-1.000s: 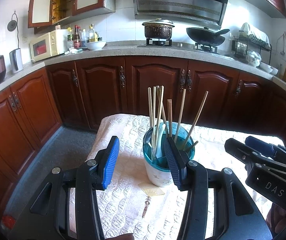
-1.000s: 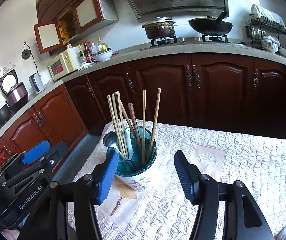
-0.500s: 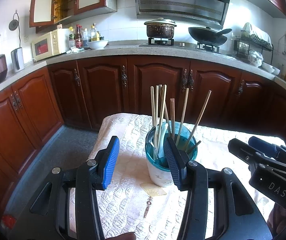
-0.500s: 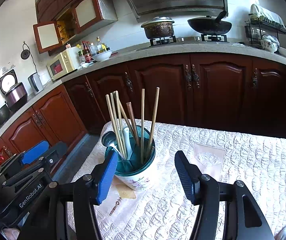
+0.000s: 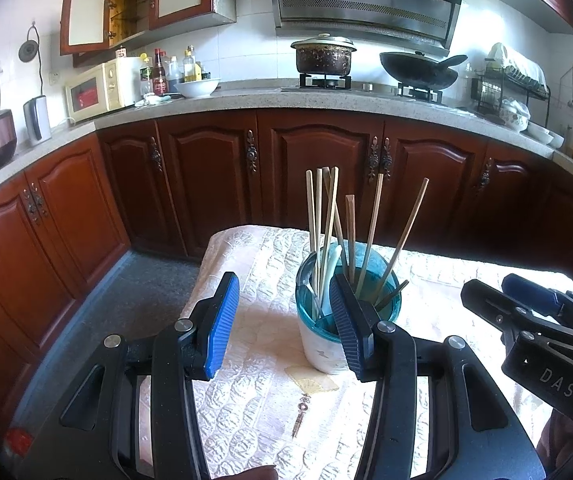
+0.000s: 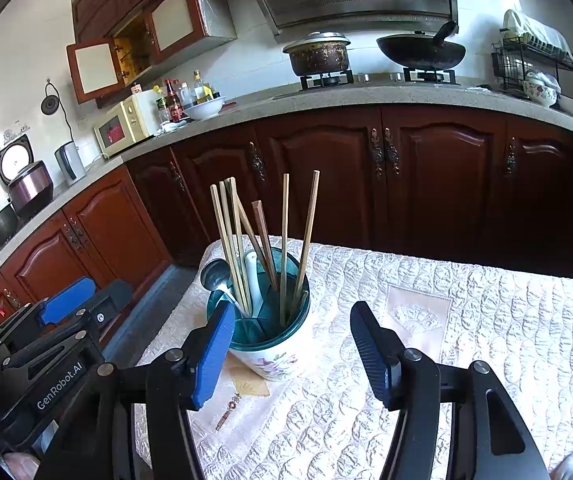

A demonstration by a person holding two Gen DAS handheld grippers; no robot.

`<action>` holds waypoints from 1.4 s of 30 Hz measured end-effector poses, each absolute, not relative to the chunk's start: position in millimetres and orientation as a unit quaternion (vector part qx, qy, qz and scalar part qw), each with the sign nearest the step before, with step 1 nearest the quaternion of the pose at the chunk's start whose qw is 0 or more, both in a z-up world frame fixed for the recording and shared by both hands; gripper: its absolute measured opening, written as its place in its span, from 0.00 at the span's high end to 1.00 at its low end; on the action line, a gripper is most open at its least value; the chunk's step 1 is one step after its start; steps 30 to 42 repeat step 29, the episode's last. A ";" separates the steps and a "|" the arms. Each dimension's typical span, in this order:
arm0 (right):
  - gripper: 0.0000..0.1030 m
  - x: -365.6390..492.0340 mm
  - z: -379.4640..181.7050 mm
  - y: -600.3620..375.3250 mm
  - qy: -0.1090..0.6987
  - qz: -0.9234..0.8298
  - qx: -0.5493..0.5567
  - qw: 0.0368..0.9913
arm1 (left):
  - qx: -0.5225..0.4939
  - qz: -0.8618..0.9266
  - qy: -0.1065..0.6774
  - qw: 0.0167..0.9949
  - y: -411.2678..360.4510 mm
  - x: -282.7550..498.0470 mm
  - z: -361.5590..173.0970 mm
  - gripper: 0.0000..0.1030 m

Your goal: Organize utensils

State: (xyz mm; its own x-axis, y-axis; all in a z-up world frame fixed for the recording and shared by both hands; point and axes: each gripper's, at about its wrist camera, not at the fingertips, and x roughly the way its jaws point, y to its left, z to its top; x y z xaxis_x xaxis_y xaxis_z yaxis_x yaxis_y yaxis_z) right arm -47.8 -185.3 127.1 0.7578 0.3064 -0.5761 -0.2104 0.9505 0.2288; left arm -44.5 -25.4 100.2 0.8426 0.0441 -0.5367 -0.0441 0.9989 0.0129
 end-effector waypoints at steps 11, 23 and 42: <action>0.44 -47.9 127.1 -183.4 0.321 0.138 0.073 0.934 | 0.000 0.023 0.279 0.960 -25.0 -44.4 100.4 0.55; 0.43 -46.7 126.7 -180.6 0.322 0.140 0.065 0.934 | 0.000 0.022 0.278 0.960 -25.0 -44.0 99.8 0.55; 0.43 -45.8 118.1 -190.4 0.328 0.131 0.065 0.933 | -0.006 0.011 0.278 0.961 -24.2 -42.9 95.8 0.55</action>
